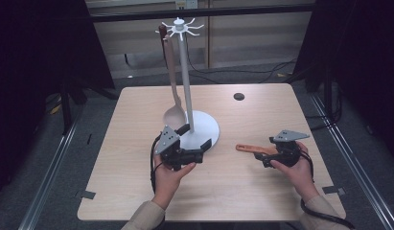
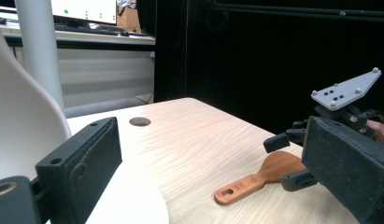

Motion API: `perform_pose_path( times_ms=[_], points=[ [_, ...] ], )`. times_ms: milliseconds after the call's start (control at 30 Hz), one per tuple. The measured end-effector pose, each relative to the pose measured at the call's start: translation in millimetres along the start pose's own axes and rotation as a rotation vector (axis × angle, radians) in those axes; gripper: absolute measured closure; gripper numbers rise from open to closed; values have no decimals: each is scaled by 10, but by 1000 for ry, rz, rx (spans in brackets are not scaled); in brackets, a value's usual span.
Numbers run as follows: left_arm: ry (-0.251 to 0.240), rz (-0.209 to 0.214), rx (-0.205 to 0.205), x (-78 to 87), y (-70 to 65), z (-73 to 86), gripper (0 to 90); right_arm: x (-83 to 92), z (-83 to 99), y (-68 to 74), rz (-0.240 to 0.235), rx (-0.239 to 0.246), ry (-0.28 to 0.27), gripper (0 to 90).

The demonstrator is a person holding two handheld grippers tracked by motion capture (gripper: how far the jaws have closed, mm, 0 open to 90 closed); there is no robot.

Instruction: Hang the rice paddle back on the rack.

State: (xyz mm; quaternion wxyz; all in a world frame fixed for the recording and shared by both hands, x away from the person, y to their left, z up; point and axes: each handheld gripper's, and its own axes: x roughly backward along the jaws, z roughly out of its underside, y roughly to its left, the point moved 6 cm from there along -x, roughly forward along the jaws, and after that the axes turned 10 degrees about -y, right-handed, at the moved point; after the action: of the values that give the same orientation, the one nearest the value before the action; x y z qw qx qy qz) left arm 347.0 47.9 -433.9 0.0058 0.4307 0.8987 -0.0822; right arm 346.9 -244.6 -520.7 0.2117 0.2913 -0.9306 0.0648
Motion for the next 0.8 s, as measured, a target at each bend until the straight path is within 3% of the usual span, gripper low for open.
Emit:
perform_pose_path(
  times_ms=[67, 100, 333, 500, 633, 667, 800],
  points=[
    [10, -1, -7, 13, 11, 17, 39, -17, 7, 3, -2, 0, 7, 91],
    [-1, -4, 19, 16, 2, 22, 39, -24, 11, 1, -1, 2, 10, 91],
    [8, -6, 30, 51, 31, 62, 26, -39, 10, -13, 0, -6, 9, 91],
    [21, -8, 13, 64, 43, 90, 19, -39, 25, -19, -10, 0, 18, 91],
    [28, -4, 26, 70, 16, 125, 19, -41, 35, -36, -9, -8, 25, 91],
    [39, -9, 10, 73, 22, 135, 19, -46, 39, -39, -6, -7, 26, 91],
    [31, -3, 10, 65, 6, 144, 19, -98, 79, -30, -21, 4, 61, 107]
  ],
)
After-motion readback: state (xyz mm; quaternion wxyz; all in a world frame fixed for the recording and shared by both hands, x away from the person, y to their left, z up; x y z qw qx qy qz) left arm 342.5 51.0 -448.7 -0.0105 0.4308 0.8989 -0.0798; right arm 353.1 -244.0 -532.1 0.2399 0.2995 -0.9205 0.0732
